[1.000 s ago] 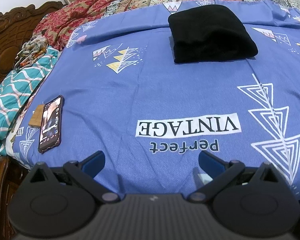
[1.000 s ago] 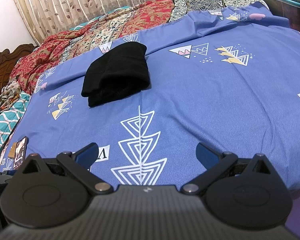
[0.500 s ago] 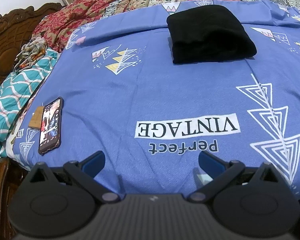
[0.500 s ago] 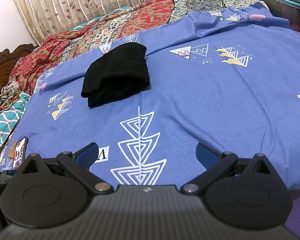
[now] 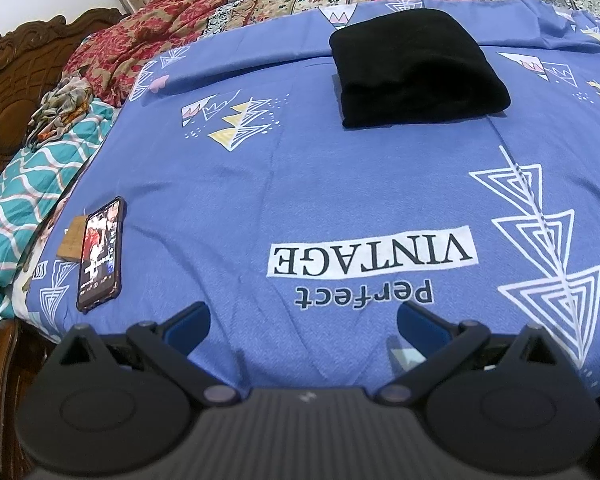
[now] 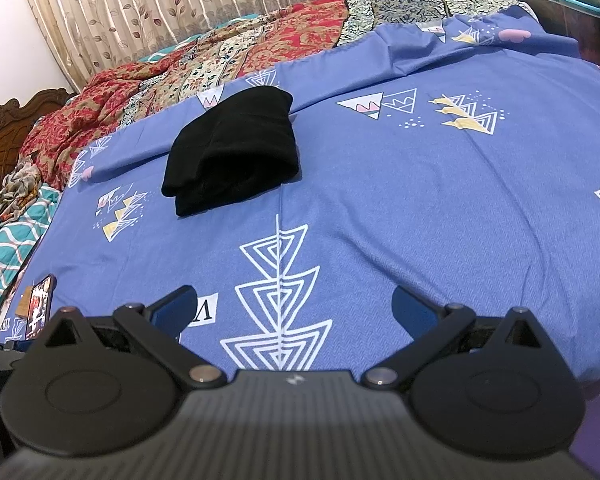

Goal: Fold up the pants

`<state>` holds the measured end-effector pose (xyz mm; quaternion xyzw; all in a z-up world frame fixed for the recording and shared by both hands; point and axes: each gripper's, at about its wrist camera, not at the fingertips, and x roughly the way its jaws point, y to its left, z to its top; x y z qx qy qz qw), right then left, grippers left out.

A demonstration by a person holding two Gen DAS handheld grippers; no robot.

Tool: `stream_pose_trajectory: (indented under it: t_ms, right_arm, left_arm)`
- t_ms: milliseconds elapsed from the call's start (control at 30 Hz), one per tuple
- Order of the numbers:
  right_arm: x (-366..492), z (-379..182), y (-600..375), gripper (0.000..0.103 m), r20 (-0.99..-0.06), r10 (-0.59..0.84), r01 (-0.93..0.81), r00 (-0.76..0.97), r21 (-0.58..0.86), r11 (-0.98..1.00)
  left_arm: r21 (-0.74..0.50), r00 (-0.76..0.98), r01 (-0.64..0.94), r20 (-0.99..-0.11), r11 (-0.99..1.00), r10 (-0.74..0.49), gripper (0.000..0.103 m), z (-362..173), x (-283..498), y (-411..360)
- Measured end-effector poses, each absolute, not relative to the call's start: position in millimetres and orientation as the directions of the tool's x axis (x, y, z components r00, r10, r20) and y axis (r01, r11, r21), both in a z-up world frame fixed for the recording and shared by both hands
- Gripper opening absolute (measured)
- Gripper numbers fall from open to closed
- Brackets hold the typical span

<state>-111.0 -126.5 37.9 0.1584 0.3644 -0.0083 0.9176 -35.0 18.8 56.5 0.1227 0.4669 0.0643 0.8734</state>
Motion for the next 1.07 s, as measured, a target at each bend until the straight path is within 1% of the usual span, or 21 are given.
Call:
stream_pose_trajectory:
  t_ms: [400, 767, 1067]
  right_arm:
    - [-108, 44, -129, 0.103, -0.665, 0.101, 0.130, 0.740, 0.289, 0.948]
    - [-82, 79, -134, 0.103, -0.601, 0.105, 0.077, 0.793, 0.270, 0.960]
    - [-67, 92, -138, 0.103, -0.573, 0.098, 0.059, 0.814, 0.250, 0.966]
  left_arm:
    - [0.274, 0.559, 0.005, -0.798, 0.962, 0.224, 0.103, 59, -33, 18]
    - [0.263, 0.606, 0.016, -0.770, 0.965, 0.200, 0.103, 85, -9, 6]
    - [0.214, 0.652, 0.055, -0.747, 0.975, 0.127, 0.103, 108, 14, -7]
